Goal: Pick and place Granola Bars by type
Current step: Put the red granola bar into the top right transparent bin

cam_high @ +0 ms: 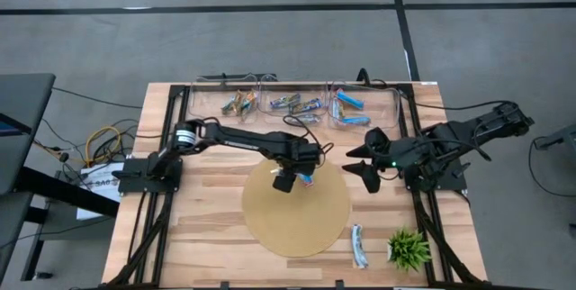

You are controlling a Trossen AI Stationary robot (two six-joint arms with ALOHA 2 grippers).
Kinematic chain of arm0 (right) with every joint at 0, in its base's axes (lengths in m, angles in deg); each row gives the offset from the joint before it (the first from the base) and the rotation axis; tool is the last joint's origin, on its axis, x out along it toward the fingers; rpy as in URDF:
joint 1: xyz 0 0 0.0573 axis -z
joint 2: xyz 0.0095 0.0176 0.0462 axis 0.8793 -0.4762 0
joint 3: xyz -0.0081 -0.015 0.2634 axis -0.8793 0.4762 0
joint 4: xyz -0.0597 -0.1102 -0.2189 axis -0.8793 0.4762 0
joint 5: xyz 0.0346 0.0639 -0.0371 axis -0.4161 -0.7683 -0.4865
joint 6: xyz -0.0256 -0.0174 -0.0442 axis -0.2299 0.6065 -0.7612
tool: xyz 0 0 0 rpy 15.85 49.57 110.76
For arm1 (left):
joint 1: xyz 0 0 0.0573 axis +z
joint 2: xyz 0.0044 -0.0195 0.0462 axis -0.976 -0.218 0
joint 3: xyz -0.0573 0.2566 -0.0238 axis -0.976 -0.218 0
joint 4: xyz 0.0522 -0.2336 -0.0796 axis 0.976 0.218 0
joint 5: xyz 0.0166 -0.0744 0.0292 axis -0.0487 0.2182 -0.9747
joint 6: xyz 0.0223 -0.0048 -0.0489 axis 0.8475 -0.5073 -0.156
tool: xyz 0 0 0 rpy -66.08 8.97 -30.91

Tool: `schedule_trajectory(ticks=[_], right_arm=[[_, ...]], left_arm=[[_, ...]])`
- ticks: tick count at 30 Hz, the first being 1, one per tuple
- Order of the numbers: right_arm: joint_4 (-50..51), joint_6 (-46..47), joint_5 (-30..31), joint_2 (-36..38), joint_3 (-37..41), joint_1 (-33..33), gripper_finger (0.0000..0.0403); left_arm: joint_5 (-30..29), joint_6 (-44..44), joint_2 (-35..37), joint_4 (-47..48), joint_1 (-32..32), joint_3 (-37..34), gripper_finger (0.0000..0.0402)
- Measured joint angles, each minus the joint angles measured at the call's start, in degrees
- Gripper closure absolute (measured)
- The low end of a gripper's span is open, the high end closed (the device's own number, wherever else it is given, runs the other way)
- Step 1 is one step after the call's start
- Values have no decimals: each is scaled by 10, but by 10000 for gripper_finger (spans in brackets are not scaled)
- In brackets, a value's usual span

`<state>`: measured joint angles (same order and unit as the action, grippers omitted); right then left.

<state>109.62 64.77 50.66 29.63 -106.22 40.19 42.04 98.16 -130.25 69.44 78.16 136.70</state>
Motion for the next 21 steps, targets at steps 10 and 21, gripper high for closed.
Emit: schedule_trajectory(ticks=[10, 21], right_arm=[[-1, 14, 0, 0, 0, 0, 175], [-1, 14, -1, 0, 0, 0, 175]], left_arm=[[-16, -32, -24, -57, -5, 0, 216], [49, -87, -23, -55, -5, 0, 358]])
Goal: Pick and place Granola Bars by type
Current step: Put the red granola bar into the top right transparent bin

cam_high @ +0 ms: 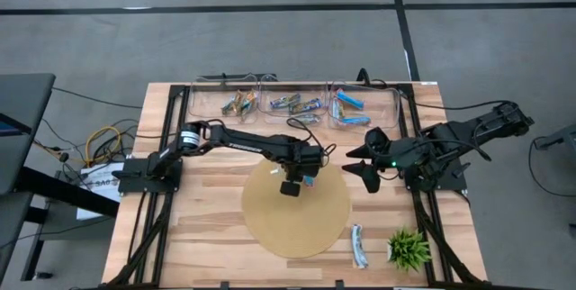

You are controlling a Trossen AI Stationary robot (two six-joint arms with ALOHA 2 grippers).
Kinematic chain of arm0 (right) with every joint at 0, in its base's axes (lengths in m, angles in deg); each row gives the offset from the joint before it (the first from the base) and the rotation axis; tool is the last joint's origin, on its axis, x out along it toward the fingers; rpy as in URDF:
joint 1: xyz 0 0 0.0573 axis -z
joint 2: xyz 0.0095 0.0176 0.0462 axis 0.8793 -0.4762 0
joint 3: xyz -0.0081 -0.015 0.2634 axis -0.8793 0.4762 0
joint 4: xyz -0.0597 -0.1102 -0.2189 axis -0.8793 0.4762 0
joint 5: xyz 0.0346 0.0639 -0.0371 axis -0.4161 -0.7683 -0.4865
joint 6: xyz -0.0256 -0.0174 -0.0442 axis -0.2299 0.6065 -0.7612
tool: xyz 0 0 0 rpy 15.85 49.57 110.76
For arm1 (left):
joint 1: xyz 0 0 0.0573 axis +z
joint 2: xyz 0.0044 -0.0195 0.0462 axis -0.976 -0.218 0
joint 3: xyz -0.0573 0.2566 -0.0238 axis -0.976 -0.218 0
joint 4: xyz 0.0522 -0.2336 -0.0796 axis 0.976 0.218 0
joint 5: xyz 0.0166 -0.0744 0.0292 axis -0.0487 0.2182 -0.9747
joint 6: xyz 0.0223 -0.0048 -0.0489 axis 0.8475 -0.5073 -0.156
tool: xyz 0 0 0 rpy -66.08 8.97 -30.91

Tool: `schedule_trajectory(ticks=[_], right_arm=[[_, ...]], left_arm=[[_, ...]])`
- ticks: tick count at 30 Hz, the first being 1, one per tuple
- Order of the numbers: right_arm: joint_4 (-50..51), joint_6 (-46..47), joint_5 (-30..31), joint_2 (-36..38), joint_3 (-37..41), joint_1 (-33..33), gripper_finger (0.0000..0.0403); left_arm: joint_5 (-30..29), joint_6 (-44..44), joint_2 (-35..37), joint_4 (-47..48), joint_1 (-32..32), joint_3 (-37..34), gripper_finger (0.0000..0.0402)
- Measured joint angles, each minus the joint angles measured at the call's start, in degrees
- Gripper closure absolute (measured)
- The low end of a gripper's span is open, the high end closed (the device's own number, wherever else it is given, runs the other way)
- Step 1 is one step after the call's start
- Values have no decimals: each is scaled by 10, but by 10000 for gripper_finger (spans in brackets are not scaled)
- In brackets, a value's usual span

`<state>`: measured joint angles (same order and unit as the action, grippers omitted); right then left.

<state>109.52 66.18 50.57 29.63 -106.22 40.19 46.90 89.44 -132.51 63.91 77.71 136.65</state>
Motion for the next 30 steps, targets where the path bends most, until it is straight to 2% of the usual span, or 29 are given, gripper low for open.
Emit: schedule_trajectory(ticks=[3, 7, 10, 17, 20, 23, 30], right_arm=[[1, 0, 0, 0, 0, 0, 175], [4, 11, 4, 0, 0, 0, 175], [14, 47, 35, 0, 0, 1, 175], [38, 88, 72, -4, 0, 16, 175], [32, 61, 74, -10, 0, 28, 175], [-15, 15, 75, -23, -1, 44, 175], [-119, -77, 75, -54, 0, 85, 175]], left_arm=[[17, -22, 5, 14, 0, 5, 393], [41, -68, 12, 42, 3, 29, 398], [74, -113, 32, 58, 10, 55, 400], [90, -225, 133, 60, 43, 69, 401], [95, -286, 179, 57, 68, 70, 401], [118, -346, 214, 30, 94, 70, 401], [197, -425, 251, -52, 121, 70, 401]])
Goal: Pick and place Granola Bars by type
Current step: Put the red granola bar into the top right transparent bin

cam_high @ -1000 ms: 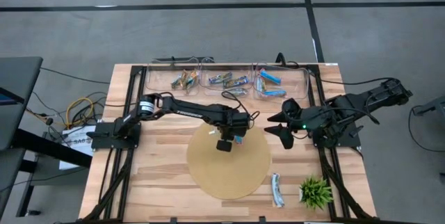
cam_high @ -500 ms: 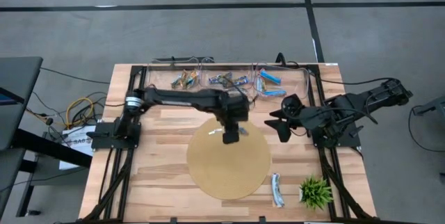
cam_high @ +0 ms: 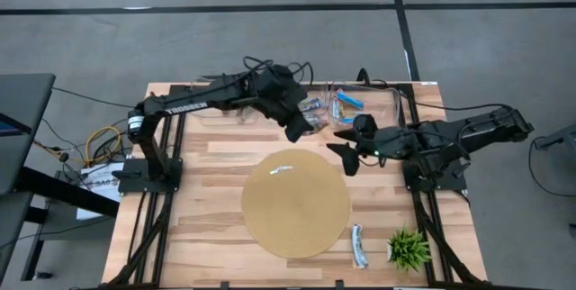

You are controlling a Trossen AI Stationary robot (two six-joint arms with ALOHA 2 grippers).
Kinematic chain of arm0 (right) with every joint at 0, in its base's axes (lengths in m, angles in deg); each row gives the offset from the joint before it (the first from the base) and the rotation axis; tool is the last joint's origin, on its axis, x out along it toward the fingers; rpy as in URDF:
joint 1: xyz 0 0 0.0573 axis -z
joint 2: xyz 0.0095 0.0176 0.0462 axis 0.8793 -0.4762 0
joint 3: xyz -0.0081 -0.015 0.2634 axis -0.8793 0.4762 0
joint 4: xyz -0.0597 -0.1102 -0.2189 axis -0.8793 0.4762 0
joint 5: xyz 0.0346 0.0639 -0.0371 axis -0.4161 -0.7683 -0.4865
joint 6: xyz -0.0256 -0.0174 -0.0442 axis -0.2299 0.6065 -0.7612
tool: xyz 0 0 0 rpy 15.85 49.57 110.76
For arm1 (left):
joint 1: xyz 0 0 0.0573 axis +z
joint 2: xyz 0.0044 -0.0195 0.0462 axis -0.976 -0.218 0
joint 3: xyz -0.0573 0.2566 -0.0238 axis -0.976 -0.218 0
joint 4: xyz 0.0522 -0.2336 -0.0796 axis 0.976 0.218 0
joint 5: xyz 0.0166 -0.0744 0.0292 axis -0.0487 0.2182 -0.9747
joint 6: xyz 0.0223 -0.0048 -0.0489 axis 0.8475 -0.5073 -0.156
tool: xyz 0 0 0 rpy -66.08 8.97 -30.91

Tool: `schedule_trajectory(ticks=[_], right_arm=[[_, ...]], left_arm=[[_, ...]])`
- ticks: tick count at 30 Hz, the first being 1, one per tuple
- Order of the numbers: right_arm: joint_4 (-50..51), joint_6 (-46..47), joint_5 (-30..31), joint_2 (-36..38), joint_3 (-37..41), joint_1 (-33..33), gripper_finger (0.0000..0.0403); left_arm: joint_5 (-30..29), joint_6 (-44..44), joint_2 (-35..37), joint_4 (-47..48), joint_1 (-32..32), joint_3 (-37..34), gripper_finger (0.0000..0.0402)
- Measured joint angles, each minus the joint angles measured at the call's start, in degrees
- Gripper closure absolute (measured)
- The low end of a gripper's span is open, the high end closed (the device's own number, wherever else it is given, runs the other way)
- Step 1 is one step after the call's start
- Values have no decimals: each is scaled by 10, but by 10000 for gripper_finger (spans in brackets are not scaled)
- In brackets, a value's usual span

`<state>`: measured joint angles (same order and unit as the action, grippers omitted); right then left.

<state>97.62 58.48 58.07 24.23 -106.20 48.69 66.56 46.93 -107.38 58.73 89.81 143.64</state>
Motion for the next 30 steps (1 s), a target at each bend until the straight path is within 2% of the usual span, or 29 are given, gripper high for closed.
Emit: schedule_trajectory(ticks=[8, 23, 27, 30], right_arm=[[-76, -54, -7, -21, 0, 44, 175], [-135, -90, -4, -17, 0, 43, 177], [-149, -90, -4, -17, 0, 44, 193], [-150, -90, -8, -17, 0, 44, 222]], left_arm=[[34, -28, 4, -31, -10, 0, 401], [48, -37, 4, -40, -18, -1, 401], [48, -37, 4, -46, -21, -1, 401], [47, -37, 4, -51, -22, -1, 401]])
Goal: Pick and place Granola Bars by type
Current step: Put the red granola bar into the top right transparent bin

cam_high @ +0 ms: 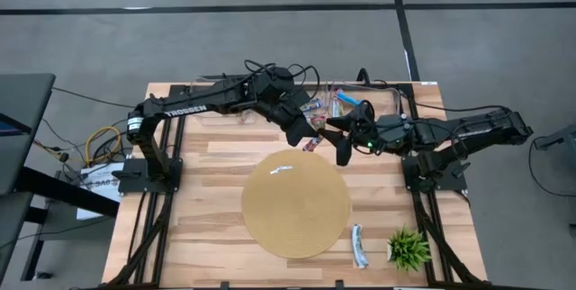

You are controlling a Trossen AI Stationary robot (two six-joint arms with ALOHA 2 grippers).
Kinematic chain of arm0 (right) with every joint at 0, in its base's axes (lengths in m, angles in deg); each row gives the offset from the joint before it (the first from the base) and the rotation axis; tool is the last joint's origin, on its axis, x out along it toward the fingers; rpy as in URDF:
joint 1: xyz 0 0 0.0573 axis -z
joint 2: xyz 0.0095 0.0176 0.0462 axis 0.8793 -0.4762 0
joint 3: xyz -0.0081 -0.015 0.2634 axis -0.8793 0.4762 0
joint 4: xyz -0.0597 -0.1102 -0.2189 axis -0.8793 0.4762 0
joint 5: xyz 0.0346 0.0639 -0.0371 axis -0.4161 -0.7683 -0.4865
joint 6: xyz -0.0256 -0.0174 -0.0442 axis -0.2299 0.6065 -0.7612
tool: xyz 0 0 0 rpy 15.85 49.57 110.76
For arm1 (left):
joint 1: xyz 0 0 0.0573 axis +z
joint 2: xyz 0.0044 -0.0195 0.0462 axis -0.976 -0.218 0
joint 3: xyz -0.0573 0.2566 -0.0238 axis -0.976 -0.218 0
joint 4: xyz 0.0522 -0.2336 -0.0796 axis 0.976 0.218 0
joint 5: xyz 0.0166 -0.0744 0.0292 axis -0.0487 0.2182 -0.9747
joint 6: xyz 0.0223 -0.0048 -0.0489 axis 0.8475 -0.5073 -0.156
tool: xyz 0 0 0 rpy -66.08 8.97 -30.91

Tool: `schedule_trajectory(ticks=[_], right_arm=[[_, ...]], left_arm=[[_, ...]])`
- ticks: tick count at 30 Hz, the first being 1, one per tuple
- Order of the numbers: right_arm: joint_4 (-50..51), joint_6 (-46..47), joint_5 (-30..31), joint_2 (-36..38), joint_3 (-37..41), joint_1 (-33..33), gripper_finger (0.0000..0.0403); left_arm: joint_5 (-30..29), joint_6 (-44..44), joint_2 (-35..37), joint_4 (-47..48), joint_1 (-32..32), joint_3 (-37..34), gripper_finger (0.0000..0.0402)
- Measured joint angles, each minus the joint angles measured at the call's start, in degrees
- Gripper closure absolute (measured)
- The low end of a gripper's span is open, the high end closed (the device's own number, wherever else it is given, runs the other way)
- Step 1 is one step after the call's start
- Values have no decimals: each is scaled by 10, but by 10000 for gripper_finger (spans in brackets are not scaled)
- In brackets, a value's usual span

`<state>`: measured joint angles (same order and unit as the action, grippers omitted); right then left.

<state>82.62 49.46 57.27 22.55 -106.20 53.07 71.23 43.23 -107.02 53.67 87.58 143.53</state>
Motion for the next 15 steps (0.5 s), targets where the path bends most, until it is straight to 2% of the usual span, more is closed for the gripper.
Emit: schedule_trajectory(ticks=[9, 12, 15], right_arm=[[3, -4, -7, 0, -1, 0, 337], [19, -4, -7, 0, -1, 0, 355], [51, -4, -7, 0, 0, 0, 365]], left_arm=[[-30, 6, 0, -11, -1, 0, 396], [-38, 10, 0, -7, -1, 0, 372], [-61, 17, 0, 10, 0, 0, 332]])
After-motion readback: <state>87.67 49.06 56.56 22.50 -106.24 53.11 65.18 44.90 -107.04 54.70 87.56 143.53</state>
